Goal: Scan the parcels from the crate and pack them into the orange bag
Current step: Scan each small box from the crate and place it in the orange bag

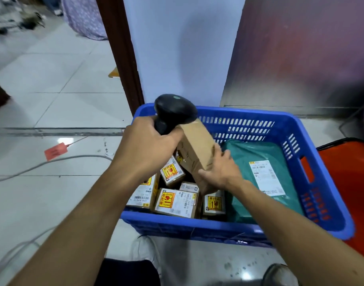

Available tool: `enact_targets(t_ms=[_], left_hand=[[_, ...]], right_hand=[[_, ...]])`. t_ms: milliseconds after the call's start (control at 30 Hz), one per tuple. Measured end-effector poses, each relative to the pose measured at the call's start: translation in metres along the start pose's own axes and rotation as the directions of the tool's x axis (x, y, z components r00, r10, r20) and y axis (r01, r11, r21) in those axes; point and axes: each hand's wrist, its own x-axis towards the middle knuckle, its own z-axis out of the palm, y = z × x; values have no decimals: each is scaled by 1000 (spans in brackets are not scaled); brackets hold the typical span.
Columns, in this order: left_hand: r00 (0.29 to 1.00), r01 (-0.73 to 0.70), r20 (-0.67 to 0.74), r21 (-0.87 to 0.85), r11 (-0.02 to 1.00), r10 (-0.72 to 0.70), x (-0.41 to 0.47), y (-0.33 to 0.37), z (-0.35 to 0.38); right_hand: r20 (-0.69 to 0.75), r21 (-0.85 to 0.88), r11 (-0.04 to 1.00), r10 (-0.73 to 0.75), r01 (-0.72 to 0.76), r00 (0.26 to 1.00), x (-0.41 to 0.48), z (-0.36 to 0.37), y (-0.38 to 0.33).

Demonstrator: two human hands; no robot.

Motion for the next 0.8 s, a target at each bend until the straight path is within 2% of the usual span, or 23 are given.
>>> enact_targets(t_ms=[167,233,333,433,600,733,800], left_hand=[[998,42,47,-144,989,-35,-2,6,-3],[997,27,80,-143,989,-15,-5,6,-1],[975,-38,214,-80,996,55,-12,8,6],[951,-83,296,-31,996,88,-24,17,15],[960,-31,270,-154,988,72,-35,20,34],[949,20,311,-204,979,45,-40,16,54],[946,5,320,-197,980,59,-42,16,64]], right_hand=[[-55,202,979,9,2,998,-27,-61,26],[-76,310,951,22,2,997,-43,-86,38],[-115,478,878,25,33,993,-73,-118,49],[-107,647,761,47,34,993,-108,-142,57],[-32,826,559,166,-67,986,-150,-147,75],[78,960,254,148,-114,986,-170,-135,80],[114,981,143,113,-130,987,-177,-133,80]])
